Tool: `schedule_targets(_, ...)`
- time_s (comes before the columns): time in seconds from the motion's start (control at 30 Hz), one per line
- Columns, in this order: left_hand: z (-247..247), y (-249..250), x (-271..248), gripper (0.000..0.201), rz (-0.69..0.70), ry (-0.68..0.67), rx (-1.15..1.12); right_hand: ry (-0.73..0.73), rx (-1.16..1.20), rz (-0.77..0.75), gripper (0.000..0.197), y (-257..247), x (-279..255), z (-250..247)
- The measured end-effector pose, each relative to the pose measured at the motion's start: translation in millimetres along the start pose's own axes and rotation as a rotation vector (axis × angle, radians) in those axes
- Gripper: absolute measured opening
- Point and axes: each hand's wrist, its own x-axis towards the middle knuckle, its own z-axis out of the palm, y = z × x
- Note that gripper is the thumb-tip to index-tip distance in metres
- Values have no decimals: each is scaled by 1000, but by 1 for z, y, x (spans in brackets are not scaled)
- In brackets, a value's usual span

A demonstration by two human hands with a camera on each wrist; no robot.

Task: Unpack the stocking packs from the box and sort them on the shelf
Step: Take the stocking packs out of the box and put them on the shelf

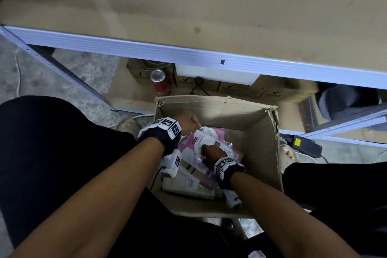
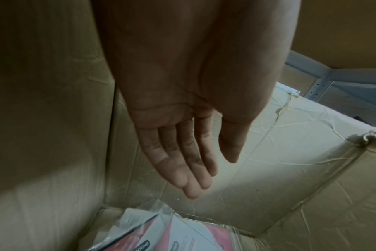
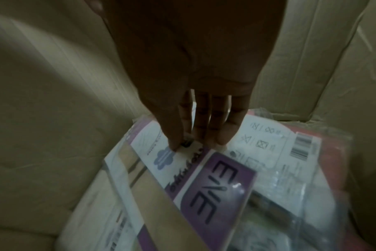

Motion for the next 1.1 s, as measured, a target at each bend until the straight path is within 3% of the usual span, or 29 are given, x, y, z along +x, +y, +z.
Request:
schedule_targets(0.2,0,1,0,14,5,20,-21,112,83,26,19,16,2,-14)
schedule_targets(0.37,4,0,3,14,-3,-3,-14,201,27,82,33,39,8,-33)
schedule_targets(0.57,7,-2,5,14,-4,-16,4,114,-16,134,36,52,10,-38)
schedule_targets(0.8,16,0,5,12,-38,-32,13,150,-2,141,35,52,4,-45)
schedule_targets(0.97,31,4,4,27,-102,54,307,70,62,136,35,49,-3,-56)
schedule_targets(1.1,52,4,2,23,-154,-131,462,75,54,106,20,48,-14,-81)
